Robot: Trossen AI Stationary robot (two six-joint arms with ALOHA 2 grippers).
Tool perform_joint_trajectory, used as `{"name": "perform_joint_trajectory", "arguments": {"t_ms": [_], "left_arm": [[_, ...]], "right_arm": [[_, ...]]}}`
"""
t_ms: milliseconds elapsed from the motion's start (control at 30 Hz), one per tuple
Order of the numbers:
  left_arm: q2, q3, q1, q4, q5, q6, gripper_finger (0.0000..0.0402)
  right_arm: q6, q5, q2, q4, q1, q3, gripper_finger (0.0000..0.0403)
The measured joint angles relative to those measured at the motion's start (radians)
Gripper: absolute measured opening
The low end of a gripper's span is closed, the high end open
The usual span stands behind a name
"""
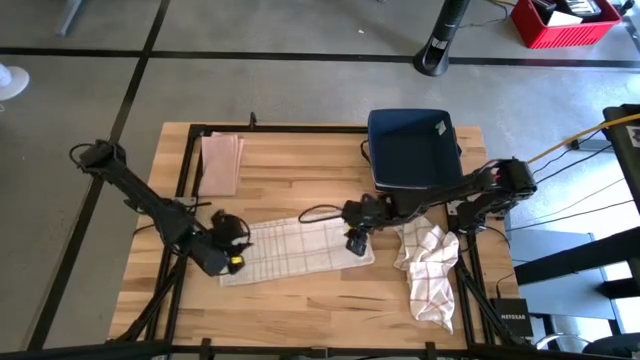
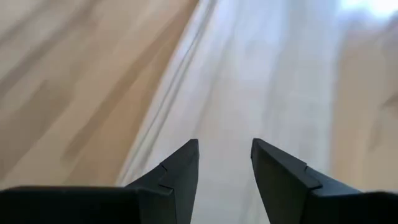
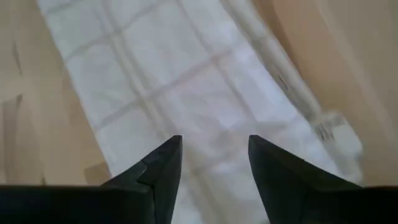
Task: Fold towel
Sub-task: Fold the white patterned towel
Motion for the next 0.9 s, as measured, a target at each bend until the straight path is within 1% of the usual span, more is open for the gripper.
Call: {"name": "perform_joint_trajectory", "arguments": {"t_ms": [100,167,300,400,500,600,667,767,900], "left_arm": [[0.032,0.0,0.05,0.202,-0.013,0.193,0.014],[0.066,0.0,0.088,0.315,-0.004,0.309,0.014],[0.159,0.001,0.167,0.509,0.03,0.483,0.014],[0.244,0.001,0.218,0.612,0.08,0.566,0.014],[0.33,0.001,0.257,0.671,0.123,0.608,0.014],[0.404,0.001,0.271,0.692,0.128,0.601,0.014],[0.447,0.001,0.274,0.702,0.129,0.602,0.014],[0.495,0.001,0.274,0.703,0.129,0.603,0.014],[0.531,0.001,0.274,0.701,0.128,0.602,0.014]], "right_arm": [[0.126,0.014,-0.056,-0.048,0.039,-0.039,0.0186],[0.229,0.026,-0.102,-0.032,0.071,-0.085,0.0186],[0.439,0.042,-0.171,0.057,0.12,-0.221,0.0192],[0.561,0.011,-0.199,0.168,0.137,-0.322,0.0215],[0.648,-0.012,-0.209,0.238,0.136,-0.401,0.0247],[0.704,0.004,-0.217,0.269,0.135,-0.436,0.0274],[0.736,0.03,-0.216,0.268,0.135,-0.456,0.0285],[0.781,0.071,-0.207,0.309,0.135,-0.478,0.0288],[0.834,0.107,-0.205,0.38,0.129,-0.521,0.028]]}}
